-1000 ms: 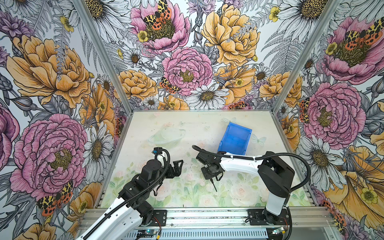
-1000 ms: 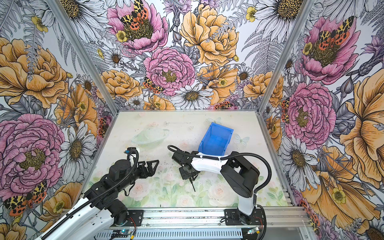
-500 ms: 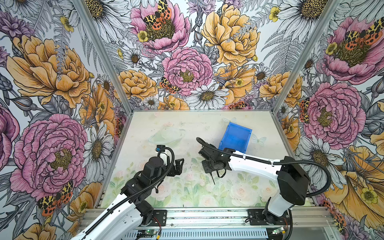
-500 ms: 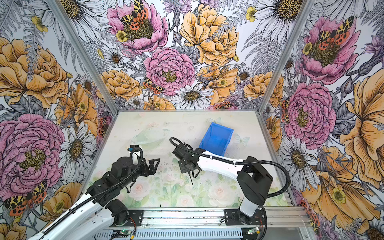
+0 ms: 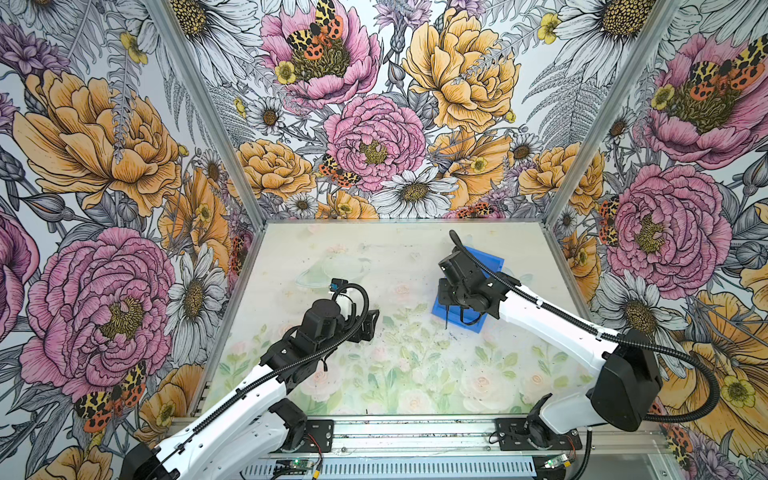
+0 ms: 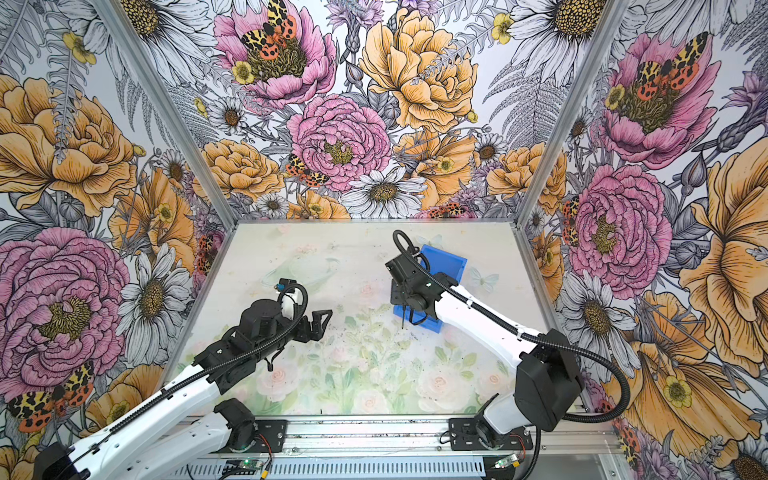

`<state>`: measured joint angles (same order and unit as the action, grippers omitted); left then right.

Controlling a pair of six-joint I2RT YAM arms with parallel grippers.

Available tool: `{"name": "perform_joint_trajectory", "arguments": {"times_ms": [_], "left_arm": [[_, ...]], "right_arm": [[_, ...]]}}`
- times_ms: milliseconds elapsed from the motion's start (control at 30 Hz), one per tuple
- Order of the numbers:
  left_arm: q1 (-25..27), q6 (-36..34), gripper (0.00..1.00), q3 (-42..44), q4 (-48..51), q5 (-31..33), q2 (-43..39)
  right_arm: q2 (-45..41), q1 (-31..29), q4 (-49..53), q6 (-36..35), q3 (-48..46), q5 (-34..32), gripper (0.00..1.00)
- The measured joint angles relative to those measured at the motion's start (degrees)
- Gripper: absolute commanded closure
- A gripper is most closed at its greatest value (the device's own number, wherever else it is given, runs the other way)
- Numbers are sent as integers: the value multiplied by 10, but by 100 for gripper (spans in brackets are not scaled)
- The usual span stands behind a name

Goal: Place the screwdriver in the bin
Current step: 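Lift the screwdriver with the right gripper and carry it over the blue bin, then lower the screwdriver into the blue bin and open the right gripper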

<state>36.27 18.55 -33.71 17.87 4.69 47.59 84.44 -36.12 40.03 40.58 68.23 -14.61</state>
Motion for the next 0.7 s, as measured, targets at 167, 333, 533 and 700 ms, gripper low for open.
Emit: {"name": "perform_joint_trajectory", "arguments": {"times_ms": [167,333,533,700], "left_arm": [[1,-31,1,-21,-17,-7,30],[3,-42,1,-21,-31,-19,39],[3,-53,1,-21,-40,-27,46],[3,-58,1,-23,-40,-28,53]], "right_arm": [[25,66,1,12,19,-15,100],[88,106,-2,3,64,-24,100],[155,138,-7,0,89,-27,100],[211,152,-17,4,110,-23,100]]}}
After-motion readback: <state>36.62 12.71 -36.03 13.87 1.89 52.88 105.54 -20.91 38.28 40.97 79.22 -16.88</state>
